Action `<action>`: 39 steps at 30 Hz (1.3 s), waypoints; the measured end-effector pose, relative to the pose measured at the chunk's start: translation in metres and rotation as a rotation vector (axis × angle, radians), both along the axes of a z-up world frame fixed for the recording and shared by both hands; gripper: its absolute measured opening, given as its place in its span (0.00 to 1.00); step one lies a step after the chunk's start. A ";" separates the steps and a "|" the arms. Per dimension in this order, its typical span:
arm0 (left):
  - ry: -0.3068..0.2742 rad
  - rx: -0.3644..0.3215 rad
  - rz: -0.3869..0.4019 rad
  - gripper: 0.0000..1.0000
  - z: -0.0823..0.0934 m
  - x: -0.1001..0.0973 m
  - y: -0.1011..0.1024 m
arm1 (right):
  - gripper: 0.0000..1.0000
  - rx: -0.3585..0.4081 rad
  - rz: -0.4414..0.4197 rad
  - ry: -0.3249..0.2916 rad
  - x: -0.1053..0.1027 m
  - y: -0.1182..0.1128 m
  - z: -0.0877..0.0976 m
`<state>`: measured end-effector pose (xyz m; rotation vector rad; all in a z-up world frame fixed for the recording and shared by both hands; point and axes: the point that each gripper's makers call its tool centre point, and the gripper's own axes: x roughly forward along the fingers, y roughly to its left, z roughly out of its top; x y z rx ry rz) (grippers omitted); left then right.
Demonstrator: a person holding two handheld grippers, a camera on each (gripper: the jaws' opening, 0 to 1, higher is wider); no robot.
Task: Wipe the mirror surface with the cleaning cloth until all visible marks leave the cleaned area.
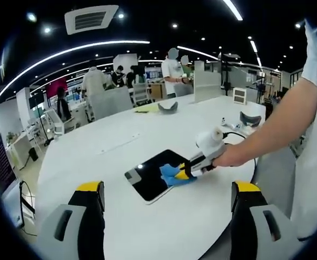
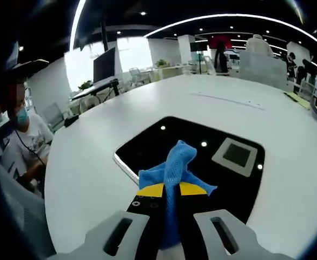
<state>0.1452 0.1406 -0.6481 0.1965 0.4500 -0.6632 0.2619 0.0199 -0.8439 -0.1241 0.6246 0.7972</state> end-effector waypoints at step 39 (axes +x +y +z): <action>-0.020 -0.040 -0.171 0.99 -0.014 0.006 0.018 | 0.03 -0.055 -0.277 0.061 0.021 0.033 -0.001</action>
